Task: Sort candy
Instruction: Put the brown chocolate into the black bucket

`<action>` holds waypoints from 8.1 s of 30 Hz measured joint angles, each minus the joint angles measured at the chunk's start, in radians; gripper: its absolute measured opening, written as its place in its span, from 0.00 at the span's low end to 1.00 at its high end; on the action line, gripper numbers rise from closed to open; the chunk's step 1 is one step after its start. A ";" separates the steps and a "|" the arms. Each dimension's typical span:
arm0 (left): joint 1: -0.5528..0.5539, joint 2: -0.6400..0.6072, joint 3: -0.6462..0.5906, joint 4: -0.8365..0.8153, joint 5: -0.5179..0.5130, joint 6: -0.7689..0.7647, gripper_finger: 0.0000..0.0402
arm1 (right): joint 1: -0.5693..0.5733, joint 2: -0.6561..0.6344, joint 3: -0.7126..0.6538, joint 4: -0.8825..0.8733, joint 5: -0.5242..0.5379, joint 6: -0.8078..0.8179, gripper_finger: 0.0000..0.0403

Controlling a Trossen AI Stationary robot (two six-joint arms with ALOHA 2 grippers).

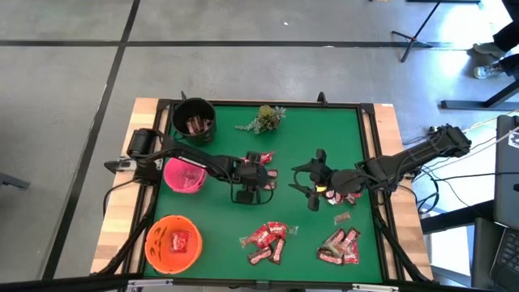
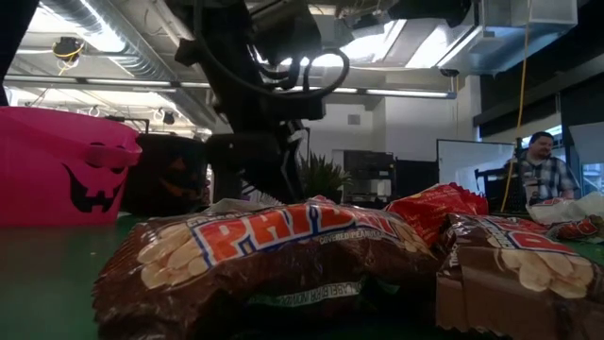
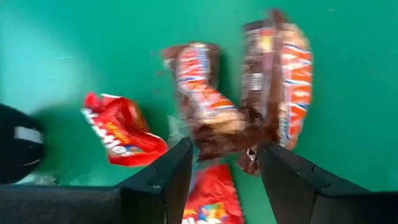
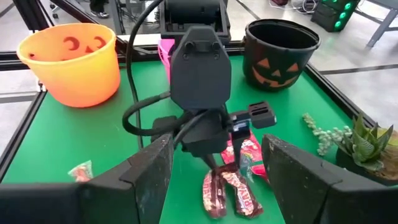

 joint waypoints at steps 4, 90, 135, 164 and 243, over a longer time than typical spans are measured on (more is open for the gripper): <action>0.000 0.010 0.000 0.007 -0.031 0.035 0.41 | 0.000 0.000 0.000 -0.002 0.000 0.005 0.60; 0.223 -0.090 -0.051 -0.512 -0.002 -0.057 0.55 | -0.002 0.008 0.000 -0.060 0.052 0.026 0.60; 0.064 -0.395 0.157 -0.584 0.049 -0.004 0.01 | -0.003 0.041 -0.001 -0.060 0.036 0.048 0.60; 0.103 0.036 0.075 -0.550 0.085 0.044 0.53 | -0.002 0.082 0.000 -0.061 0.040 0.051 0.60; -0.184 -0.668 0.167 -0.540 -0.053 -0.261 0.58 | -0.022 0.172 0.000 0.024 0.146 0.048 0.60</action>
